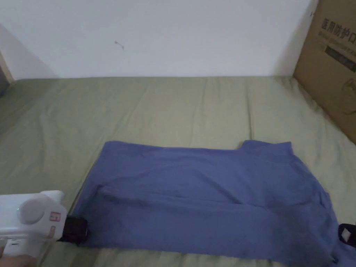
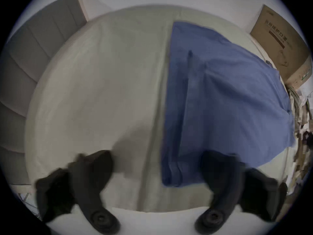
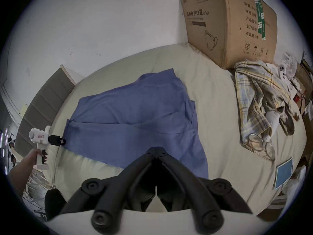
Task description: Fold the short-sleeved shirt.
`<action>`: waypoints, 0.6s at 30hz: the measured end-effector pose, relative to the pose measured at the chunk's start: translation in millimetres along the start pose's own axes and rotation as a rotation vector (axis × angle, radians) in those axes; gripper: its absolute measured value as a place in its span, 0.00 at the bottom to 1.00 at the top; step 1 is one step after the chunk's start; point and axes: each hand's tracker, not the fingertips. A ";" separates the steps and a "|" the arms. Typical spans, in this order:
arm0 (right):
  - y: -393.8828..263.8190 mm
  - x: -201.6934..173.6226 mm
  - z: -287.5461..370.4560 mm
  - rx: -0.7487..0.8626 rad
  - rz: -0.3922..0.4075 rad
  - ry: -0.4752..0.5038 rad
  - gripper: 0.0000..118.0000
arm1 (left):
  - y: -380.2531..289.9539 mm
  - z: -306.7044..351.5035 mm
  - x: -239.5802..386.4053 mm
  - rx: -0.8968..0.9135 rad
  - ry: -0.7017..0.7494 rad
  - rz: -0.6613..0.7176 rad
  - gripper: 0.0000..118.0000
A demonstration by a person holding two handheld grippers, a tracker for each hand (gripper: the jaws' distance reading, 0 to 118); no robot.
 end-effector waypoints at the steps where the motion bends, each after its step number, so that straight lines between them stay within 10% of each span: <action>1: 0.0 2.1 -2.3 -0.005 0.004 -0.008 0.00 | -2.3 6.6 3.8 0.047 0.047 0.004 0.65; 4: 2.4 10.6 -5.5 -0.012 0.007 -0.026 0.00 | -3.9 24.4 8.4 0.094 0.002 -0.038 0.03; 11: 6.9 41.3 -15.5 -0.007 -0.055 -0.035 0.04 | -14.6 63.6 -0.3 0.164 -0.077 0.005 0.02; 14: 7.7 57.2 -43.0 -0.128 -0.095 -0.051 0.81 | -25.0 95.3 28.6 0.177 -0.074 -0.021 0.02; 18: -3.6 78.7 -85.7 -0.247 -0.159 -0.122 0.87 | -28.5 88.0 25.2 0.190 -0.061 -0.050 0.02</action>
